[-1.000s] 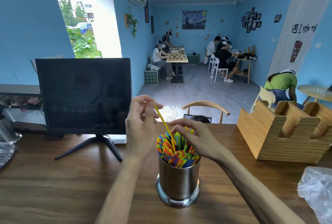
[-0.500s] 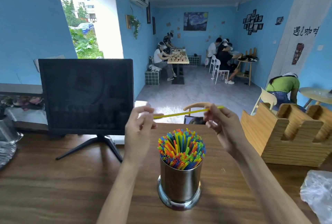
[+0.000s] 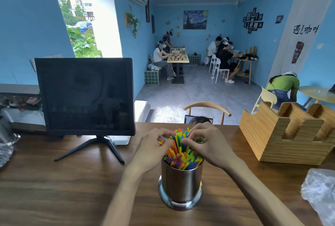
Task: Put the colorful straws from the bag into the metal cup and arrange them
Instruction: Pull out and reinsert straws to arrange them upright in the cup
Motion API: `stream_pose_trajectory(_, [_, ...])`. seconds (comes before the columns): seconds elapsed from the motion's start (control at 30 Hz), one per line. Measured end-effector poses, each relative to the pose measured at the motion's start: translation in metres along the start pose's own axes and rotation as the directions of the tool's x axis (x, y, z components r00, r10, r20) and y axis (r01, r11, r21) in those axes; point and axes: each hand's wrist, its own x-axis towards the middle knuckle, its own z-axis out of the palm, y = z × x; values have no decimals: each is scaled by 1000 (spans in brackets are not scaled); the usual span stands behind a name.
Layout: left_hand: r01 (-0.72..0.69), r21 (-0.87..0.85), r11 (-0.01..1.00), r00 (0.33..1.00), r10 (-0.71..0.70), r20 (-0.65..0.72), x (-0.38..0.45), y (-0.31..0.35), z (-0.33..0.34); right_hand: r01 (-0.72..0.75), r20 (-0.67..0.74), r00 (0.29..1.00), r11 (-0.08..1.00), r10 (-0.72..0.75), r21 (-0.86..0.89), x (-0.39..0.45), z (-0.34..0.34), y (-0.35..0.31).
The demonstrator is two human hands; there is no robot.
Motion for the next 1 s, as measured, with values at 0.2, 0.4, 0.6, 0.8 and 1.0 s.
stream_pose_trajectory(0.2, [-8,44,999,999,10,-32,5,-3,3,-155,30,988,963,153,219,6,-2,20])
stream_pose_trajectory(0.4, [-7,-19,1000,999,6,-51,4,-10,10,-269,99,962,951,256,153,28,7,32])
stream_pose_trajectory(0.6, [-21,-55,998,993,15,-116,2,-11,14,-247,54,969,960,242,135,41,10,29])
stream_pose_trajectory(0.8, [-123,-72,990,966,103,-235,5,10,13,-148,-56,983,943,172,298,50,-13,-5])
stream_pose_trajectory(1.0, [-231,-156,960,953,190,-237,7,39,15,40,-47,999,914,-23,403,42,-33,-47])
